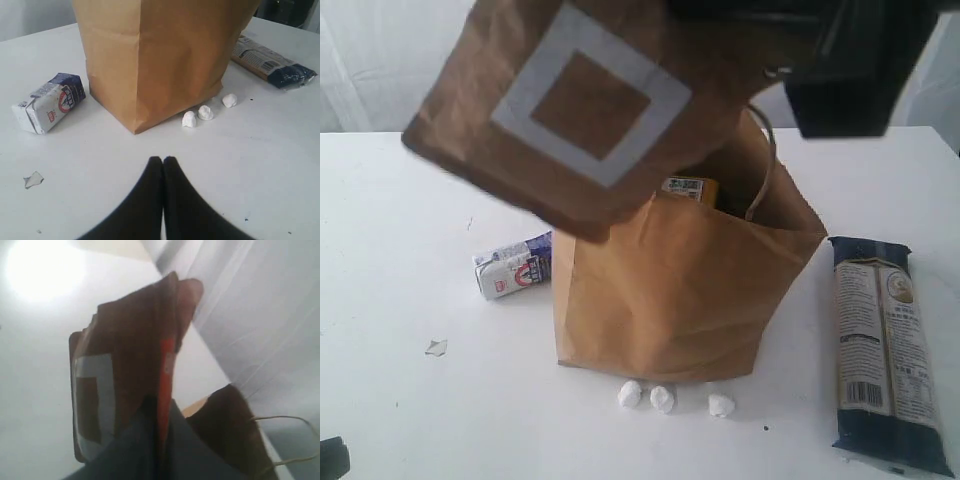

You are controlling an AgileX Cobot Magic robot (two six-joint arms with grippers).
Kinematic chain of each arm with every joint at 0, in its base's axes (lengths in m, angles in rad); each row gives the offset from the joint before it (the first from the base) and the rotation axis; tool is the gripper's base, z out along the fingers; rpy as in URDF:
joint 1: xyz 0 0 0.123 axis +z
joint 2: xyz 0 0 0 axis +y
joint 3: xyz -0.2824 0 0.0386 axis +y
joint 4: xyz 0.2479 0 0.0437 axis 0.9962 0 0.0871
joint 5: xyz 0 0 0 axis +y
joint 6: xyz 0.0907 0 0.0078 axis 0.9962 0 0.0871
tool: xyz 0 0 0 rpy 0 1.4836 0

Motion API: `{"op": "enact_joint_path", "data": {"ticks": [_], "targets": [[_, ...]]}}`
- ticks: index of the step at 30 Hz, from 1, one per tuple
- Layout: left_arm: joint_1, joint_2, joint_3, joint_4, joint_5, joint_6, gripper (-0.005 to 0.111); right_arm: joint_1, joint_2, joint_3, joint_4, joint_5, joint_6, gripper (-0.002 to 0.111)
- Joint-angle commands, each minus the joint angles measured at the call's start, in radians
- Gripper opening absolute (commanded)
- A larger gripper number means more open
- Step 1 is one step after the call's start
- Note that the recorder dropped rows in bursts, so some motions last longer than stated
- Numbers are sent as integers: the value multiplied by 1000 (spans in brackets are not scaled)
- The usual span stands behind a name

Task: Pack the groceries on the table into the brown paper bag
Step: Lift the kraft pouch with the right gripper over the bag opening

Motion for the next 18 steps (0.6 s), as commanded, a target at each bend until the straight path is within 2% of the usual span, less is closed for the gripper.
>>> {"op": "enact_joint_path", "data": {"ticks": [1, 12, 18], "targets": [[-6, -5, 2, -4, 0, 0, 0, 0, -11, -15, -69, -188, -9, 0], [-6, -5, 2, -4, 0, 0, 0, 0, -11, -15, -137, -440, -2, 0], [-6, -5, 2, -4, 0, 0, 0, -4, -11, -15, -173, -422, -2, 0]]}}
